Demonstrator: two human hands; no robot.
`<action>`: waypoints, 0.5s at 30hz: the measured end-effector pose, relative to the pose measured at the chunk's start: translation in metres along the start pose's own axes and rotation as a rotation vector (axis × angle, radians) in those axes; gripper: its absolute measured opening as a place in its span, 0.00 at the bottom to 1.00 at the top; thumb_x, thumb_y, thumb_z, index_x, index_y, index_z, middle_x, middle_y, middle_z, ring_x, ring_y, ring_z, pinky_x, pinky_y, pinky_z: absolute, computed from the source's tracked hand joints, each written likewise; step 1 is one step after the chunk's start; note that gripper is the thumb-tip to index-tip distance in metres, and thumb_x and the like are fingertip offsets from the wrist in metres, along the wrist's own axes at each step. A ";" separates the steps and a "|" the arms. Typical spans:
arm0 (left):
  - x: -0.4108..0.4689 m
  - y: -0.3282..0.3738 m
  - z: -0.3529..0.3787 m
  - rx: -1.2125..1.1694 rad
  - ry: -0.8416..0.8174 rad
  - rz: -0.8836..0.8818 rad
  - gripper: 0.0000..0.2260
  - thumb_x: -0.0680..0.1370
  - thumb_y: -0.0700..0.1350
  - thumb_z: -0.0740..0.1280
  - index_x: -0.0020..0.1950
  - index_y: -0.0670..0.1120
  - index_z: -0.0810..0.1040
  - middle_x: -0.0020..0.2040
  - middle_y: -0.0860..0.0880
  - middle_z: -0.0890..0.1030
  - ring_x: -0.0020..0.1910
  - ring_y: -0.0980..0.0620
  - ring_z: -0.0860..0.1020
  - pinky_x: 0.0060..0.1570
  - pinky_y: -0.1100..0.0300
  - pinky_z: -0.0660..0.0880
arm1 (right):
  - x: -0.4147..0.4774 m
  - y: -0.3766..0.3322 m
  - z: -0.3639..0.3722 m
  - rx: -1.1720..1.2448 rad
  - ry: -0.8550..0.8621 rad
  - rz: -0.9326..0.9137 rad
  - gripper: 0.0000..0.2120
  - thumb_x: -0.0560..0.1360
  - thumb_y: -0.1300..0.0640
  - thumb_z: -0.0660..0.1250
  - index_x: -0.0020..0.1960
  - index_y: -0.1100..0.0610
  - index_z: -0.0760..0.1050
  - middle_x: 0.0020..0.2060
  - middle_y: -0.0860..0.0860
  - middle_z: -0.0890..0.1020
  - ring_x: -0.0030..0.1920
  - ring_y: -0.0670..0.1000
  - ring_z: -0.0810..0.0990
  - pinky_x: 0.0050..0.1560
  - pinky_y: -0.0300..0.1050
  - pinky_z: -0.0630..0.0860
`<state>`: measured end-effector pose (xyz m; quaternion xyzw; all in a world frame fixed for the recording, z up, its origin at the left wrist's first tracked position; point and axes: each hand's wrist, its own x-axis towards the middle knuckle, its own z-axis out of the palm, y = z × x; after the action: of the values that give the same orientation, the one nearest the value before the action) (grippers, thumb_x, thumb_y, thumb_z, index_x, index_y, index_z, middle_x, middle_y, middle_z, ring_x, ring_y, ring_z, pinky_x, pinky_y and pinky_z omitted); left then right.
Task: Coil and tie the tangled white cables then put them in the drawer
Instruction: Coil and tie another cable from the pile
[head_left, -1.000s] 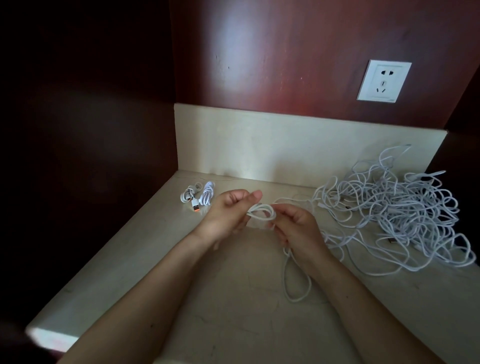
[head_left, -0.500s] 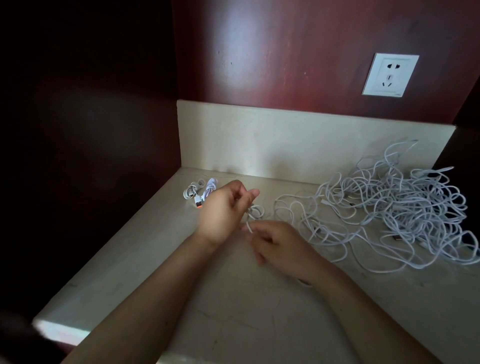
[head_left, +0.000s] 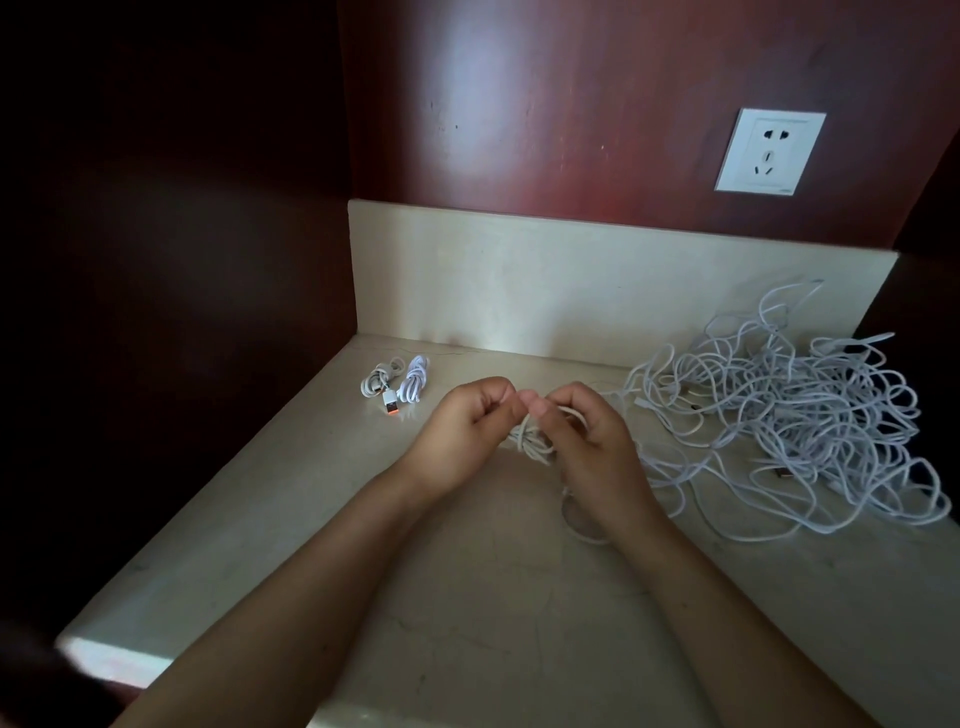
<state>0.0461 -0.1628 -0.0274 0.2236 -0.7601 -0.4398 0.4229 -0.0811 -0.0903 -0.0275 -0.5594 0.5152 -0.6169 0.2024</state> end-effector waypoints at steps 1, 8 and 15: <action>-0.001 0.000 0.001 -0.013 0.007 -0.001 0.21 0.78 0.54 0.62 0.36 0.39 0.66 0.31 0.39 0.67 0.34 0.51 0.66 0.34 0.52 0.64 | -0.001 0.000 0.003 0.008 0.004 0.030 0.11 0.79 0.57 0.66 0.44 0.65 0.73 0.31 0.57 0.76 0.28 0.45 0.74 0.28 0.35 0.68; -0.001 -0.001 0.004 -0.110 -0.083 -0.011 0.11 0.81 0.48 0.59 0.41 0.45 0.66 0.29 0.55 0.70 0.28 0.60 0.64 0.31 0.67 0.63 | 0.002 0.006 0.005 -0.028 0.135 -0.010 0.09 0.81 0.55 0.62 0.42 0.54 0.69 0.26 0.54 0.71 0.25 0.47 0.70 0.29 0.41 0.68; 0.002 -0.002 -0.011 -0.138 -0.237 -0.045 0.03 0.78 0.41 0.65 0.51 0.43 0.76 0.40 0.56 0.82 0.34 0.58 0.74 0.36 0.65 0.73 | 0.007 0.015 -0.002 -0.075 0.193 -0.050 0.08 0.76 0.48 0.63 0.42 0.52 0.71 0.29 0.54 0.74 0.29 0.52 0.73 0.33 0.50 0.72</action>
<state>0.0536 -0.1704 -0.0254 0.1575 -0.7674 -0.5240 0.3344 -0.0896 -0.1006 -0.0364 -0.5173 0.5409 -0.6530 0.1157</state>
